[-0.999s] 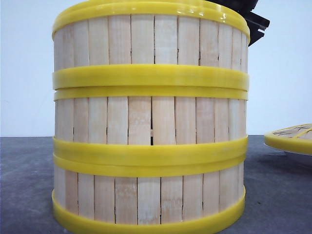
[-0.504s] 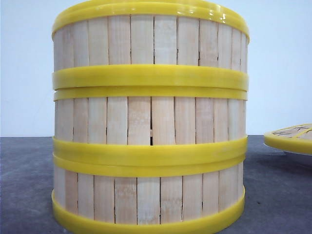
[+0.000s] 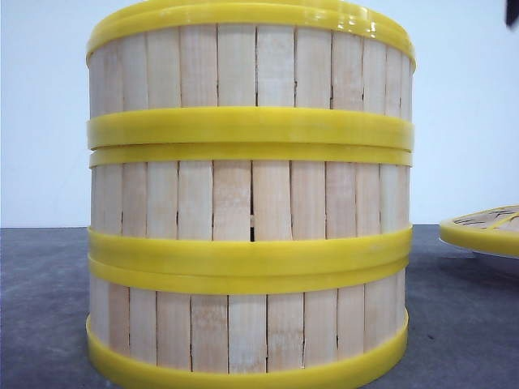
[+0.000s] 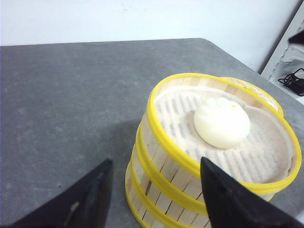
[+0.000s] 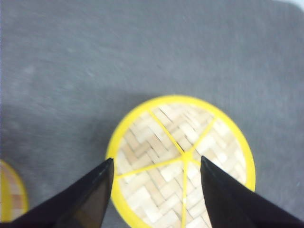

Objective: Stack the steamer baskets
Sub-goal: 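Move the right gripper to the woven bamboo lid and grasp its center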

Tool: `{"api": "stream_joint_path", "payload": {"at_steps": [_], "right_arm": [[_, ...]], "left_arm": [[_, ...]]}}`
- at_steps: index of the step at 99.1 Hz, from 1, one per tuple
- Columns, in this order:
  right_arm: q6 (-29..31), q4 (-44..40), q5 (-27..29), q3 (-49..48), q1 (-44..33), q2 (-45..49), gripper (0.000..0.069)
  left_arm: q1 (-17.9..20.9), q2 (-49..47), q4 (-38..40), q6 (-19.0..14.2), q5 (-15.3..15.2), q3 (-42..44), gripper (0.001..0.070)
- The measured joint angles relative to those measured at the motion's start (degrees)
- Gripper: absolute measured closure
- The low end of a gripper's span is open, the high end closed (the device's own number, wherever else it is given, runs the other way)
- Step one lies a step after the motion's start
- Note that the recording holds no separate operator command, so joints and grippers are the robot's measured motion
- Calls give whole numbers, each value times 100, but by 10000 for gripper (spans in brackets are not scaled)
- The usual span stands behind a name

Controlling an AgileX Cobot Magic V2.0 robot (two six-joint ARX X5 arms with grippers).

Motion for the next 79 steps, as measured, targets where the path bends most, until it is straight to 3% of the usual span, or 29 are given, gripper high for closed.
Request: {"api": "stream_joint_path", "payload": {"at_steps": [20, 53, 79], "right_arm": [[66, 715, -273, -791, -570, 461, 338], [170, 1043, -400, -807, -1010, 1416, 341], [203, 1274, -428, -807, -1163, 1858, 391]], "left_arm": [[0, 0, 2, 2, 0, 2, 363], [0, 0, 0, 2, 0, 0, 363], [0, 0, -2, 4, 0, 0, 363]]}}
